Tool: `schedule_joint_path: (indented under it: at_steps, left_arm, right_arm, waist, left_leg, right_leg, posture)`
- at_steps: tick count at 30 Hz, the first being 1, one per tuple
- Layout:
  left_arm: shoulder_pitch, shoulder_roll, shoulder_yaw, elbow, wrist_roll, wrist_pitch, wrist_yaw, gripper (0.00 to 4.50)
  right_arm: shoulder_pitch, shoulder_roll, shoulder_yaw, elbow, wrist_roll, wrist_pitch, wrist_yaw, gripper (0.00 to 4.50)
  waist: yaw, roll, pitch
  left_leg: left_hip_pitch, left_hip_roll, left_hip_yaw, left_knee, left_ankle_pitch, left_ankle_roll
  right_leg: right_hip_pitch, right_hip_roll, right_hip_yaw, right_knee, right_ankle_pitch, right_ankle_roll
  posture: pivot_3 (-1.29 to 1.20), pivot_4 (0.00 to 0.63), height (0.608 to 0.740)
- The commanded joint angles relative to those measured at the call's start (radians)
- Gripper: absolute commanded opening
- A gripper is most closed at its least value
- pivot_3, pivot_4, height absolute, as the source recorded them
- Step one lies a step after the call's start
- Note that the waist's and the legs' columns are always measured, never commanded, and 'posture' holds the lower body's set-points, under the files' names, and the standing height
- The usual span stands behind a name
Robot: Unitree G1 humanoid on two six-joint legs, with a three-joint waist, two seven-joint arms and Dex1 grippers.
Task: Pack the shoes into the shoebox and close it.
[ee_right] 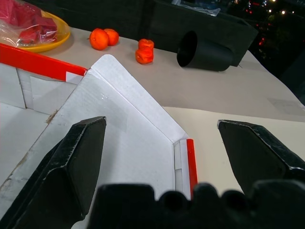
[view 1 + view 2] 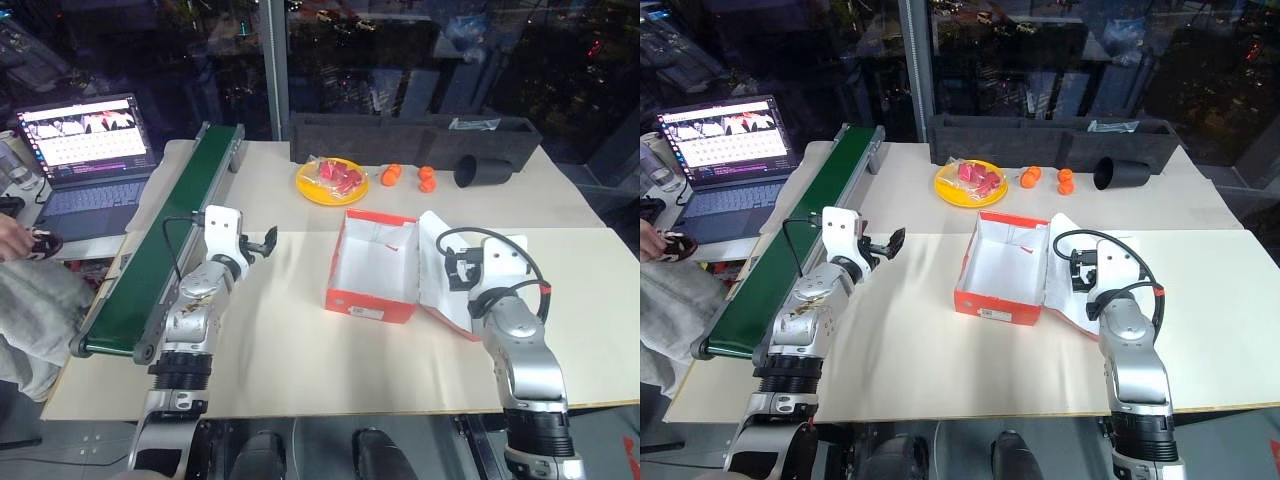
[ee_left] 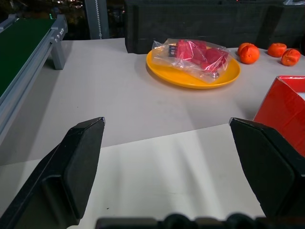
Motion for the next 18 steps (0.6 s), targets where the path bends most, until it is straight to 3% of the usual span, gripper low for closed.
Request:
schedule_joint_path:
  at_steps: [1, 4, 9, 13, 18]
  left_arm:
    - [-0.012, 0.013, -0.025, -0.028, 0.027, -0.029, -0.010, 4.50]
    - [-0.001, 0.024, -0.037, -0.035, 0.025, -0.040, -0.042, 4.50]
    - [-0.001, 0.060, 0.035, -0.024, -0.008, -0.063, -0.055, 4.50]
    - [-0.021, 0.165, 0.132, 0.089, -0.015, -0.078, -0.050, 4.50]
    - [-0.020, 0.297, 0.164, 0.220, -0.021, -0.086, -0.140, 4.50]
  right_arm:
    - [-0.012, 0.013, -0.012, -0.060, 0.009, -0.023, 0.003, 4.42]
    - [-0.079, 0.041, 0.016, -0.114, 0.057, 0.038, 0.037, 4.42]
    - [-0.256, 0.096, 0.051, -0.287, 0.349, 0.267, 0.206, 4.42]
    - [-0.306, 0.085, 0.095, -0.355, 0.595, 0.466, 0.346, 4.42]
    - [-0.233, -0.130, 0.326, -0.397, 0.550, 0.475, 0.520, 4.42]
  waist:
    - [0.000, 0.000, 0.000]
    - [-0.003, 0.000, 0.000]
    - [-0.014, 0.000, 0.000]
    - [-0.013, 0.000, 0.000]
    - [0.001, -0.001, 0.000]
  left_leg:
    - [0.000, 0.000, 0.000, 0.000, 0.000, 0.000]
    - [0.000, 0.000, 0.000, 0.000, 0.000, 0.000]
    - [0.000, 0.001, -0.001, 0.000, 0.000, 0.000]
    - [0.000, 0.002, -0.004, -0.001, 0.000, 0.000]
    - [-0.002, 0.001, -0.004, -0.002, 0.000, 0.000]
  right_leg:
    - [0.000, 0.000, 0.000, 0.000, 0.000, 0.000]
    - [0.000, 0.000, 0.000, 0.000, 0.000, 0.000]
    - [-0.001, 0.001, 0.000, 0.002, 0.000, 0.000]
    - [0.000, 0.002, -0.003, 0.001, 0.000, -0.001]
    - [0.000, -0.001, -0.007, -0.002, 0.000, -0.002]
  posture:
    - [0.00, 0.150, 0.740]
    - [0.00, 0.150, 0.740]
    - [0.00, 0.150, 0.740]
    - [0.00, 0.150, 0.740]
    - [0.00, 0.150, 0.740]
